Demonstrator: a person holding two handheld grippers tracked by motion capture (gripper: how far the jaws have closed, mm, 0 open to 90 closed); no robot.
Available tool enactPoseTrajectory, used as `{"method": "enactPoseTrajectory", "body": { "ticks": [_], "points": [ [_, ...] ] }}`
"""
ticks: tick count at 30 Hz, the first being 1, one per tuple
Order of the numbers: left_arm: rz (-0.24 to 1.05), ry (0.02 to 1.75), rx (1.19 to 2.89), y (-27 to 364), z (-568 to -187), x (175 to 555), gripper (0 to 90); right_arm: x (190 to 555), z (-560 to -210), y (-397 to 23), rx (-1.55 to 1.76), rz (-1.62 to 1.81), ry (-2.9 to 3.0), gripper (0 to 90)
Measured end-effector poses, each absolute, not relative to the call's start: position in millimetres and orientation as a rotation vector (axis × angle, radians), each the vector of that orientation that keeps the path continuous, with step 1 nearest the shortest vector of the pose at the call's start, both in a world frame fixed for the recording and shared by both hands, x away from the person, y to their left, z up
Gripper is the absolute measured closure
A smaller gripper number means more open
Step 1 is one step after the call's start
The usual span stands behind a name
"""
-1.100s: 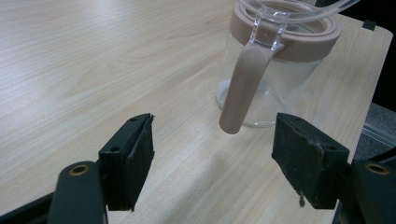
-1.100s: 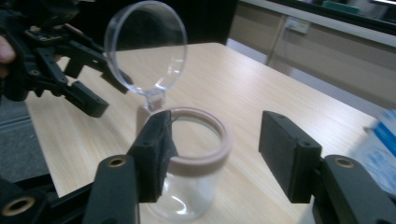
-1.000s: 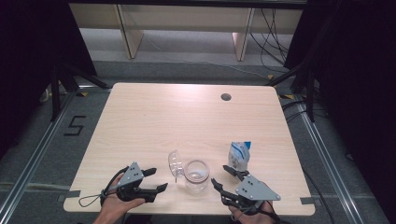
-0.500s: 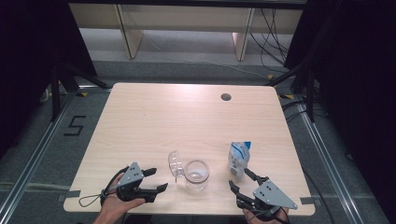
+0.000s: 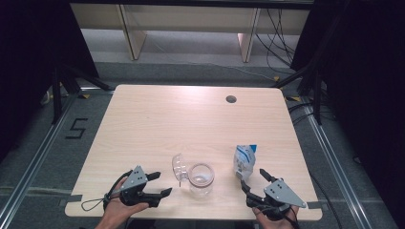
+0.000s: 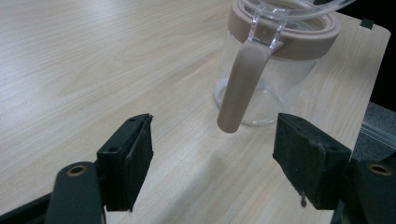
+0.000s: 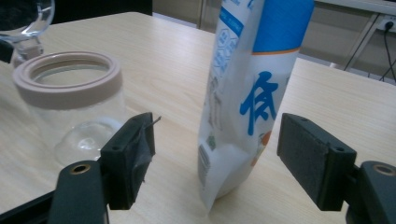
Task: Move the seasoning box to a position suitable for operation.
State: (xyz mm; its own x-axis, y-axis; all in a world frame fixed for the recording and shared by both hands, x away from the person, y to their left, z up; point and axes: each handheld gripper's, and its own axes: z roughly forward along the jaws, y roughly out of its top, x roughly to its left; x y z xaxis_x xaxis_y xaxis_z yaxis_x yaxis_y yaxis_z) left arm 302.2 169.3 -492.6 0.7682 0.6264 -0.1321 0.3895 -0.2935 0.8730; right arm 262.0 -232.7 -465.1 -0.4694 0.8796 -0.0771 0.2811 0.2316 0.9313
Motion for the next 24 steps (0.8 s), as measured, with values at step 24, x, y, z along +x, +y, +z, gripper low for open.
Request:
{"method": "enactPoseTrajectory", "body": {
  "ticks": [24],
  "points": [
    [0.257, 0.813, 1.906, 169.2, -494.0, 305.5, 24.2, 311.2, -489.7, -226.3, 1.094, 1.266, 1.877, 21.3]
  ]
}}
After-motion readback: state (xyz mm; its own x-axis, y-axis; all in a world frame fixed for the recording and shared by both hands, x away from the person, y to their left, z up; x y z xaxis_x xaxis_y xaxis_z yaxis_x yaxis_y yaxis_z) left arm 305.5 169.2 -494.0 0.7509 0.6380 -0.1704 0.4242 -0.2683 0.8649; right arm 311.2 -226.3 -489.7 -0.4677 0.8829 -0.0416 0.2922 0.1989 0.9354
